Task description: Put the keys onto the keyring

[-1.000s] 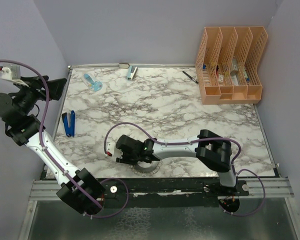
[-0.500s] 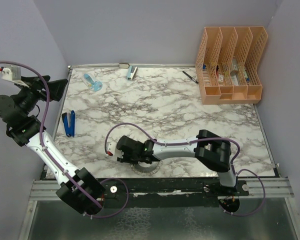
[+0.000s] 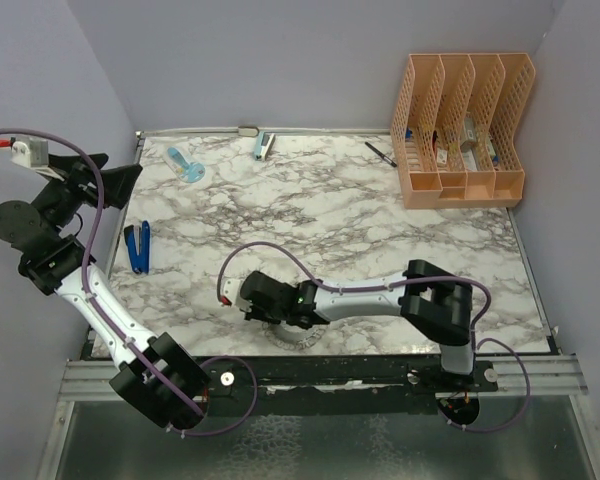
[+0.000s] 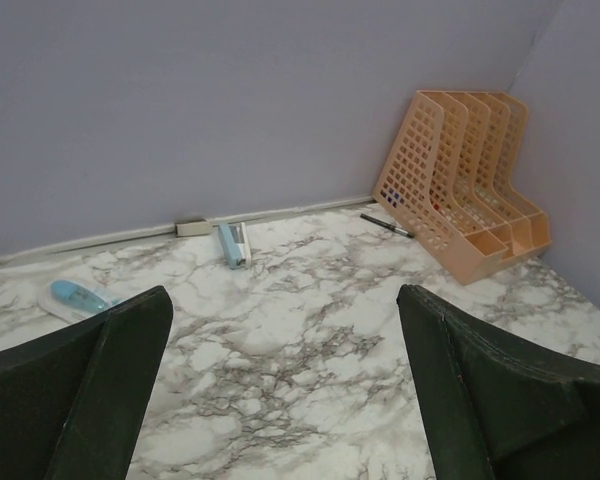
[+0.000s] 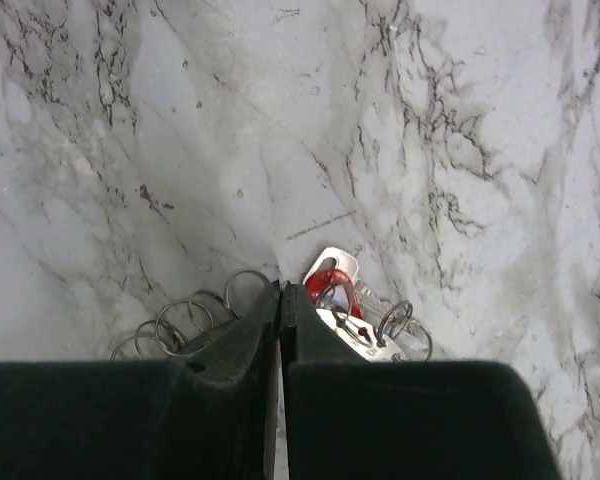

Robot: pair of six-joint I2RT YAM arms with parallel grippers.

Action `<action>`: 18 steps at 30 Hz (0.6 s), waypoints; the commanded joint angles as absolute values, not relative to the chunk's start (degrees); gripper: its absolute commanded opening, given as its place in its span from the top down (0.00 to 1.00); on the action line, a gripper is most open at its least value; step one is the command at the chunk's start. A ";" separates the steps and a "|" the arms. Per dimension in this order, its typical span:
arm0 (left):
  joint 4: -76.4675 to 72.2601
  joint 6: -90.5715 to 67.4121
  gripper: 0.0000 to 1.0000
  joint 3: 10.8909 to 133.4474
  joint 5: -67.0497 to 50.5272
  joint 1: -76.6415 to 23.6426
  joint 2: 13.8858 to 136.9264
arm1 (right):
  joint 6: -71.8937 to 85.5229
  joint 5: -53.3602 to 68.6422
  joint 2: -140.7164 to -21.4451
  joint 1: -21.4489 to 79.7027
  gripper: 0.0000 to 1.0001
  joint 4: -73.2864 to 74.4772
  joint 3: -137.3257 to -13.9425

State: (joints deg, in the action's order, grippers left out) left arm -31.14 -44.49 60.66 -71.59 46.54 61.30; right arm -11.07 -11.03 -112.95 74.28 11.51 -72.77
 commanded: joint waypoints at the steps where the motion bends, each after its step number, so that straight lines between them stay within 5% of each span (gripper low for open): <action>1: -49.68 -55.02 0.01 57.53 -75.37 45.80 60.33 | -8.16 -11.41 -104.30 74.07 0.99 8.82 -70.49; 10: -100.67 -83.07 0.01 47.59 -72.31 44.31 61.06 | -4.58 -10.12 -94.02 73.65 0.99 9.81 -68.06; 18: -102.27 -84.62 0.01 42.80 -72.23 39.81 60.69 | -2.27 -11.78 -83.39 73.58 0.99 10.93 -65.55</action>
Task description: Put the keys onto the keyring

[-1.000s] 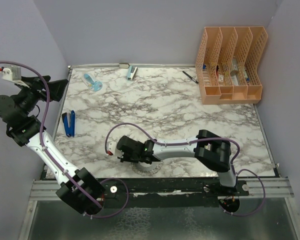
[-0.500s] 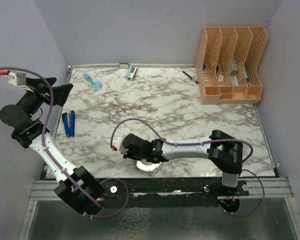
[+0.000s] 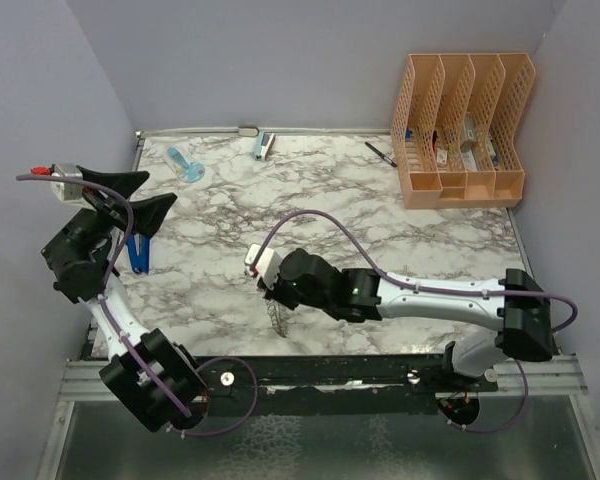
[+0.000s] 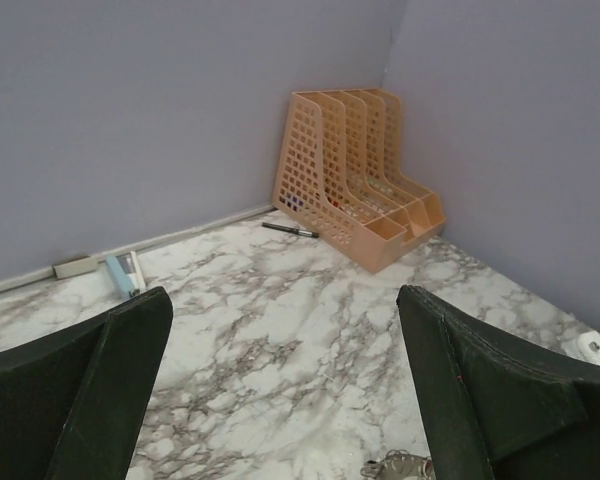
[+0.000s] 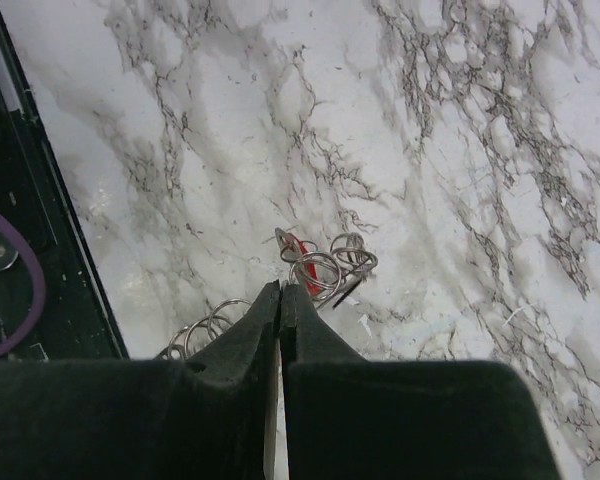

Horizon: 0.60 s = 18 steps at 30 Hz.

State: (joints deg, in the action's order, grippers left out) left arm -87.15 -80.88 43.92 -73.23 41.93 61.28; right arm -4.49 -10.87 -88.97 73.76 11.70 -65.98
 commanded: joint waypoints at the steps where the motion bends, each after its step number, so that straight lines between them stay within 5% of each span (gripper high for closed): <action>1: -102.23 -84.38 0.01 42.65 -72.86 38.70 60.76 | -2.11 -12.32 -82.33 73.58 0.99 11.36 -65.55; 7: -100.72 -81.06 0.02 41.71 -76.93 25.90 62.46 | -1.27 -15.18 -76.91 73.57 0.99 13.70 -65.36; 18: -72.38 -56.97 0.04 40.11 -75.93 8.89 66.76 | 7.42 -14.98 -71.93 69.08 0.99 16.41 -65.07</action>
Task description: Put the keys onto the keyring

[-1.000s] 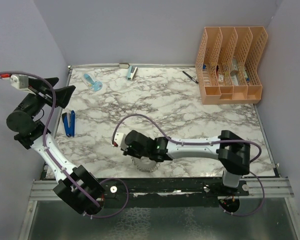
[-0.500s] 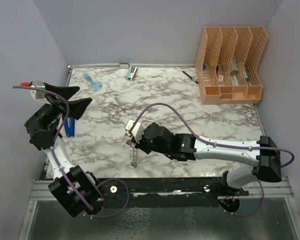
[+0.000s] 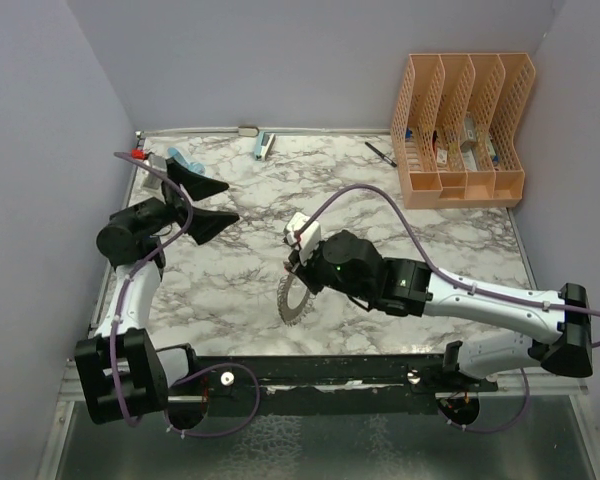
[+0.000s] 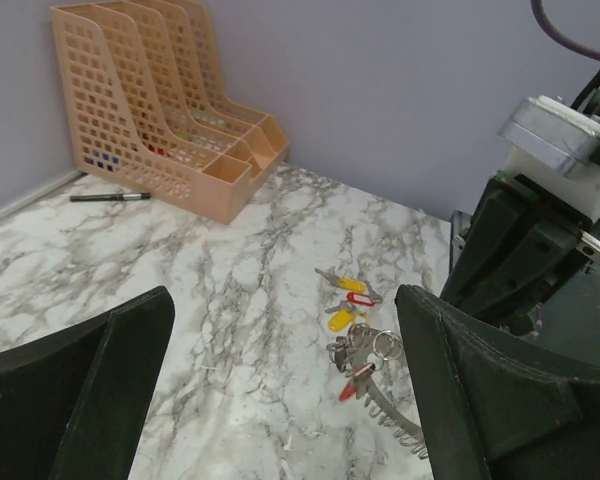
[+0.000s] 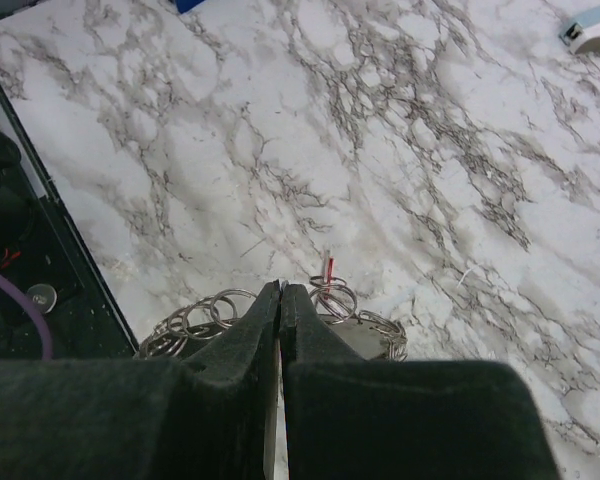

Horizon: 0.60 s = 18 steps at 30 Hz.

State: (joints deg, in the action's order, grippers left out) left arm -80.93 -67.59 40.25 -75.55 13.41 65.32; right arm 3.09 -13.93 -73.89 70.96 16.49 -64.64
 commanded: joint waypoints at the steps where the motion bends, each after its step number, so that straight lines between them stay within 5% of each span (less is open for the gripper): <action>1: -71.02 -55.79 0.04 40.20 -75.87 7.70 67.32 | 8.09 -14.18 -71.71 68.71 0.99 16.25 -65.16; 7: -48.75 -40.50 0.06 44.49 -75.46 -0.21 69.95 | 10.62 -12.90 -72.29 65.03 0.99 18.08 -67.28; 14: 0.27 -0.70 0.07 56.67 -69.69 -8.96 71.50 | 12.41 -14.29 -73.32 64.52 0.99 20.03 -70.06; 18: 2.72 0.90 0.07 58.58 -70.10 -10.80 72.58 | 13.03 -14.23 -72.82 64.34 0.99 20.17 -70.33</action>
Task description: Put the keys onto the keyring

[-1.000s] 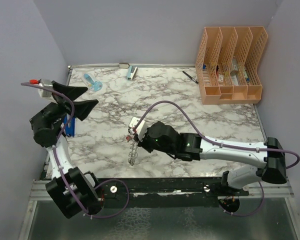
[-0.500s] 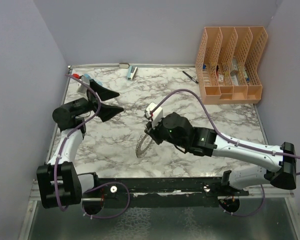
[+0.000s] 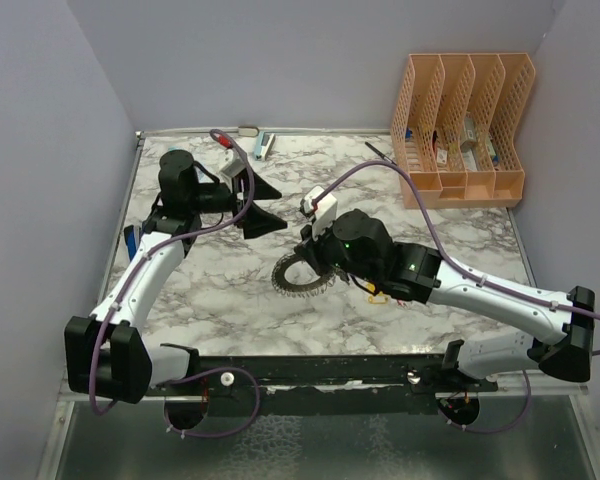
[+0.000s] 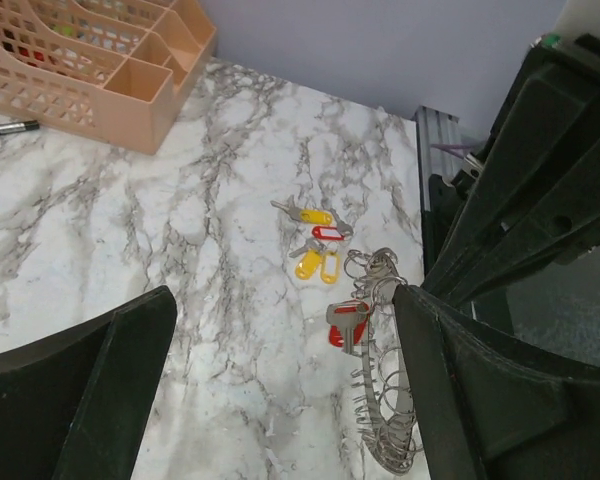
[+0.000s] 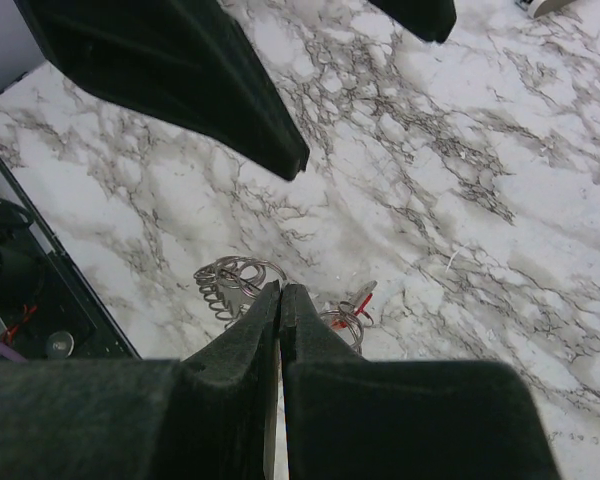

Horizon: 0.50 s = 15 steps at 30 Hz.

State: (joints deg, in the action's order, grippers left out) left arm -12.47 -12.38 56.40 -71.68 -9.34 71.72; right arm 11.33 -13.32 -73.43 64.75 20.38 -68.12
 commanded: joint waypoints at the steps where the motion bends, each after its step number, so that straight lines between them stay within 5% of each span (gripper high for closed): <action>1: 2.72 1.02 0.08 58.61 -70.17 -10.77 72.79 | 13.23 -14.30 -72.64 64.25 0.99 20.21 -70.40; 15: 18.22 21.59 0.10 59.41 -81.64 -14.92 73.92 | 14.53 -11.99 -71.78 62.99 0.99 19.81 -69.98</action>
State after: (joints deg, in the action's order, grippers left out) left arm 7.27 7.94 56.77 -76.73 -12.38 73.01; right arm 13.37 -13.26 -73.38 63.61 21.65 -68.34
